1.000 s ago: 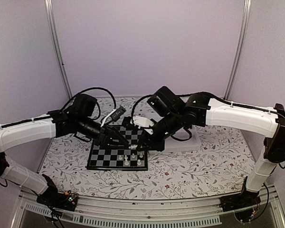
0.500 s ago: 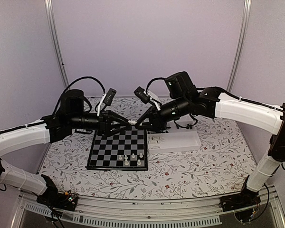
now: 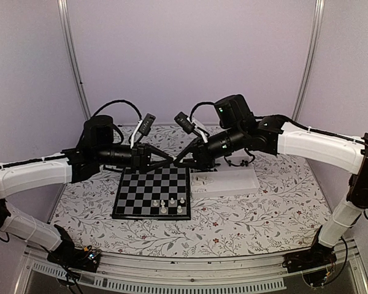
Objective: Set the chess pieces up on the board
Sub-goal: Place the chess piece on the chessboard.
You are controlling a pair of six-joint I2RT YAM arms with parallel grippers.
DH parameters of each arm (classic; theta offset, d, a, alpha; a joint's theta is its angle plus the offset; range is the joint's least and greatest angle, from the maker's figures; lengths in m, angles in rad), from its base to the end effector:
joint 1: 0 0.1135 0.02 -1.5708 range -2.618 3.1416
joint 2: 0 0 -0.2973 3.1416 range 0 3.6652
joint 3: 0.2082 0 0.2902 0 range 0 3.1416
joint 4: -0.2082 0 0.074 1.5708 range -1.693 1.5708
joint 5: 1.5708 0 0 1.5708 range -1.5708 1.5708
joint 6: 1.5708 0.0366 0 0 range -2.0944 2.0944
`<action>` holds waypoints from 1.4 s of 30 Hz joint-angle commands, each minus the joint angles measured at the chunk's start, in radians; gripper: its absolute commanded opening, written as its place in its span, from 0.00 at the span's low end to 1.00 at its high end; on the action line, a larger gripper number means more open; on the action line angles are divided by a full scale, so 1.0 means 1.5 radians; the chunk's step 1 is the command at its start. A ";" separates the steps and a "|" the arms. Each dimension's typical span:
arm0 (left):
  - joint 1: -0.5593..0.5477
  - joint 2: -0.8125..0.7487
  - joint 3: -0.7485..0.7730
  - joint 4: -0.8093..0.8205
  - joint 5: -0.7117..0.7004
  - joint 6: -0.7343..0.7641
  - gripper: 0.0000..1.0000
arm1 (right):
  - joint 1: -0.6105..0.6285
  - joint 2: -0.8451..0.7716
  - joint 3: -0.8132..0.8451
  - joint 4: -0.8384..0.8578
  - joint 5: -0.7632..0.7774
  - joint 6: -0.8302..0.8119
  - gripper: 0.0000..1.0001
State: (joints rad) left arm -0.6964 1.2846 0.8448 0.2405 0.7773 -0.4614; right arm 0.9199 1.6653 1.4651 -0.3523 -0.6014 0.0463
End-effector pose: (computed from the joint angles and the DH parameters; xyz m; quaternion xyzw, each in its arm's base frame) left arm 0.2264 -0.2228 0.3123 0.3223 0.6832 -0.5661 0.3301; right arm 0.2422 0.3522 0.3571 -0.4836 0.6946 0.4453 0.2922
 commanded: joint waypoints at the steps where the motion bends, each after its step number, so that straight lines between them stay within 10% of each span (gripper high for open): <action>1: 0.004 0.019 0.018 0.041 0.025 -0.020 0.16 | -0.002 -0.032 -0.012 0.021 -0.011 0.010 0.07; 9: 0.005 0.035 0.038 0.032 0.044 -0.016 0.01 | -0.002 -0.038 -0.020 0.022 0.000 0.011 0.11; 13: 0.007 0.015 0.068 -0.070 -0.003 0.036 0.01 | -0.021 -0.052 -0.048 0.036 0.011 0.042 0.41; 18: 0.007 -0.031 0.103 -0.307 -0.096 0.131 0.00 | -0.074 -0.119 -0.137 0.074 -0.015 0.071 0.53; 29: 0.003 -0.126 0.046 -0.578 -0.390 0.123 0.00 | -0.109 -0.111 -0.175 0.041 0.101 0.105 0.54; 42: -0.020 -0.044 0.010 -0.614 -0.440 0.017 0.00 | -0.116 -0.016 -0.118 0.037 0.051 0.116 0.54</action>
State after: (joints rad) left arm -0.7048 1.2125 0.8825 -0.6537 0.1665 -0.3782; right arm 0.7498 1.6138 1.2289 -0.2901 -0.5022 0.2276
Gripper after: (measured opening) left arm 0.121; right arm 0.543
